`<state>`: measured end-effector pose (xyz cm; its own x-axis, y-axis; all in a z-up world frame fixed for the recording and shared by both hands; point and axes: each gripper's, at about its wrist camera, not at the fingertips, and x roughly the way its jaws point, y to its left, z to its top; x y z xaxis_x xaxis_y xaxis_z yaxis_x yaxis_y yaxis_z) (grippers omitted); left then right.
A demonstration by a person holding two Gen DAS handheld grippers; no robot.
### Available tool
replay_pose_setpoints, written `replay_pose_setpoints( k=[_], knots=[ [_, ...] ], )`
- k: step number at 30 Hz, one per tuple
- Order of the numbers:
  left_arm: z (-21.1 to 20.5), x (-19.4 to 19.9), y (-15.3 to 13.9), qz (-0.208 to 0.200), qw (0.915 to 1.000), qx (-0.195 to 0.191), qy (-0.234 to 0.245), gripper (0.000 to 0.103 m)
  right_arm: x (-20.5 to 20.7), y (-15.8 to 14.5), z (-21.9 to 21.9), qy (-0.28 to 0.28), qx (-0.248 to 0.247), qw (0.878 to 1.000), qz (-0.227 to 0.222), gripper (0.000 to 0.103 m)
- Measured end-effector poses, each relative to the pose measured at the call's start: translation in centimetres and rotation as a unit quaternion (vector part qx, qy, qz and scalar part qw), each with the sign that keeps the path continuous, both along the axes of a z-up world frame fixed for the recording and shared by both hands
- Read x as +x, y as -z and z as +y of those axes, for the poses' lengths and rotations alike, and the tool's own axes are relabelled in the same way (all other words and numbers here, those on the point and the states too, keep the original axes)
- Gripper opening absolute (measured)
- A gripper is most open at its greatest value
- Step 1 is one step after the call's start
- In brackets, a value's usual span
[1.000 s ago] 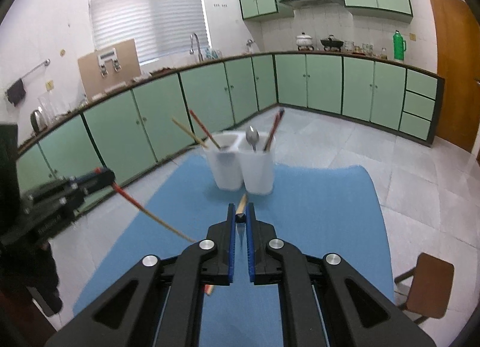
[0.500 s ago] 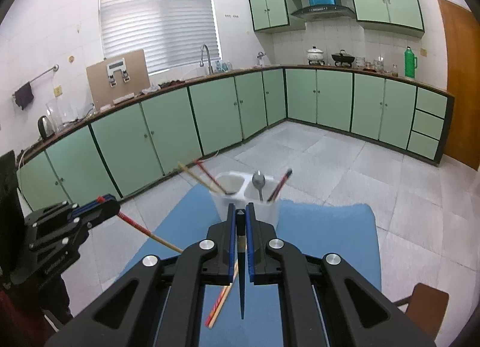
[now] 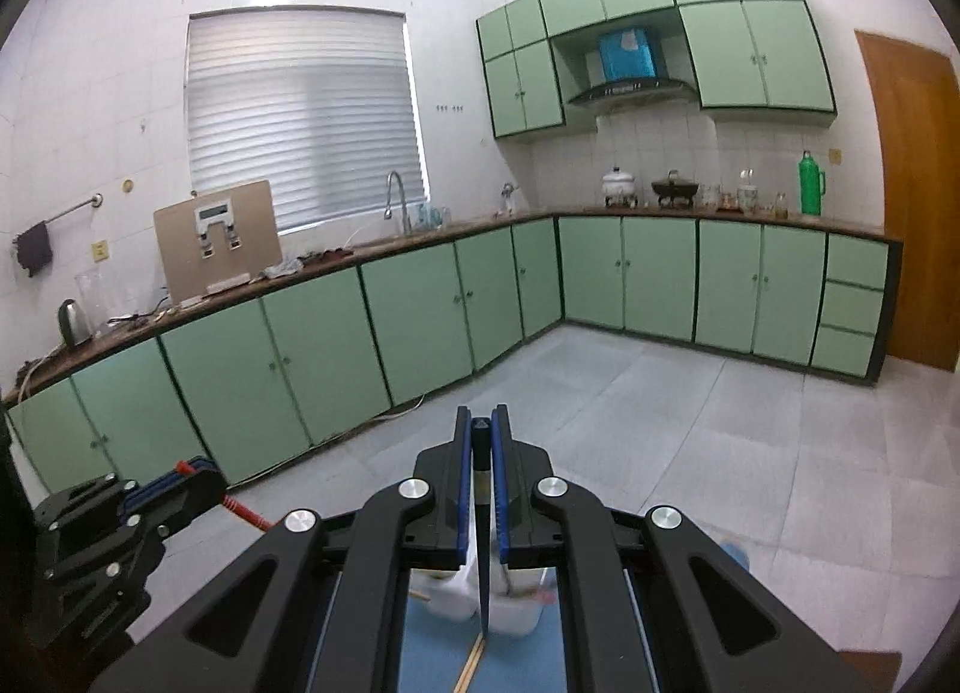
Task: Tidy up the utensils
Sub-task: 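Carry both chopsticks up and insert them into the white holder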
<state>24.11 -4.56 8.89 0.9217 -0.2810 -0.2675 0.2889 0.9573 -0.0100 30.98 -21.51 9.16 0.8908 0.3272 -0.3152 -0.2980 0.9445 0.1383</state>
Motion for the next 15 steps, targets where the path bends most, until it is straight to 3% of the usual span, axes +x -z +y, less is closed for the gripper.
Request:
replay_pose_setpoints(
  k=[7,15],
  knots=[
    [-0.1,5.2,0.3,0.0,0.9999,-0.003,-0.015,0.005,3.8,0.4,0.8,0.013,-0.008,1.0,-0.009,0.006],
    [0.1,10.3,4.0,0.039,0.999,0.008,-0.021,0.005,6.8,3.7,1.8,0.021,-0.028,0.999,0.002,0.006]
  ],
)
